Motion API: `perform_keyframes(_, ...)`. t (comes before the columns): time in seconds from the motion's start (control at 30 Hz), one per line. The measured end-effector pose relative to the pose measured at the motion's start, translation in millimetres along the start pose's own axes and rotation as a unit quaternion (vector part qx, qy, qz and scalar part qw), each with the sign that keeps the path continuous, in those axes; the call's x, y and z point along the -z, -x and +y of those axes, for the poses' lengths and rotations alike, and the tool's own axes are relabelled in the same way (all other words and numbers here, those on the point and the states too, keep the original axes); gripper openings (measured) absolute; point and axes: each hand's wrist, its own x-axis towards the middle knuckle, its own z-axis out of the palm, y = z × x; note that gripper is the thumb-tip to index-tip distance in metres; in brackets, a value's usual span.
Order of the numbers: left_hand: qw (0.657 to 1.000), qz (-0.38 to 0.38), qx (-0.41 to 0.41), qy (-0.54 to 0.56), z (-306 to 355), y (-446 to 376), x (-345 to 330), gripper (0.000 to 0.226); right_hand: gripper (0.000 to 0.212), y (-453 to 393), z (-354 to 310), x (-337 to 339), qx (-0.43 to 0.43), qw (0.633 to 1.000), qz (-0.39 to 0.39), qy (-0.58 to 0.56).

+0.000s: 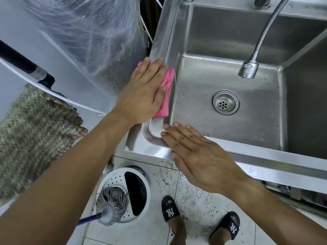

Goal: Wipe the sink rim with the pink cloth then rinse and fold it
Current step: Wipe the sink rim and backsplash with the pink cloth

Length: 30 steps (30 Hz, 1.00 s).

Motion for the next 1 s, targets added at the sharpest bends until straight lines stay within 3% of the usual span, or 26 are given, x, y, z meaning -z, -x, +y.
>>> perform_keyframes(0.77,0.998,0.011,0.017,-0.052,-4,-57,-3,0.062,0.056,-36,-15,-7,0.0,0.998,0.009,-0.057)
perform_keyframes(0.93,0.997,0.051,0.047,-0.045,5,-44,-6,0.063,0.049,-37,14,13,0.011,0.973,-0.019,-0.228)
perform_keyframes(1.0,0.994,0.068,0.082,-0.023,16,-22,-11,0.062,0.043,-45,52,20,-0.067,0.971,0.055,-0.223)
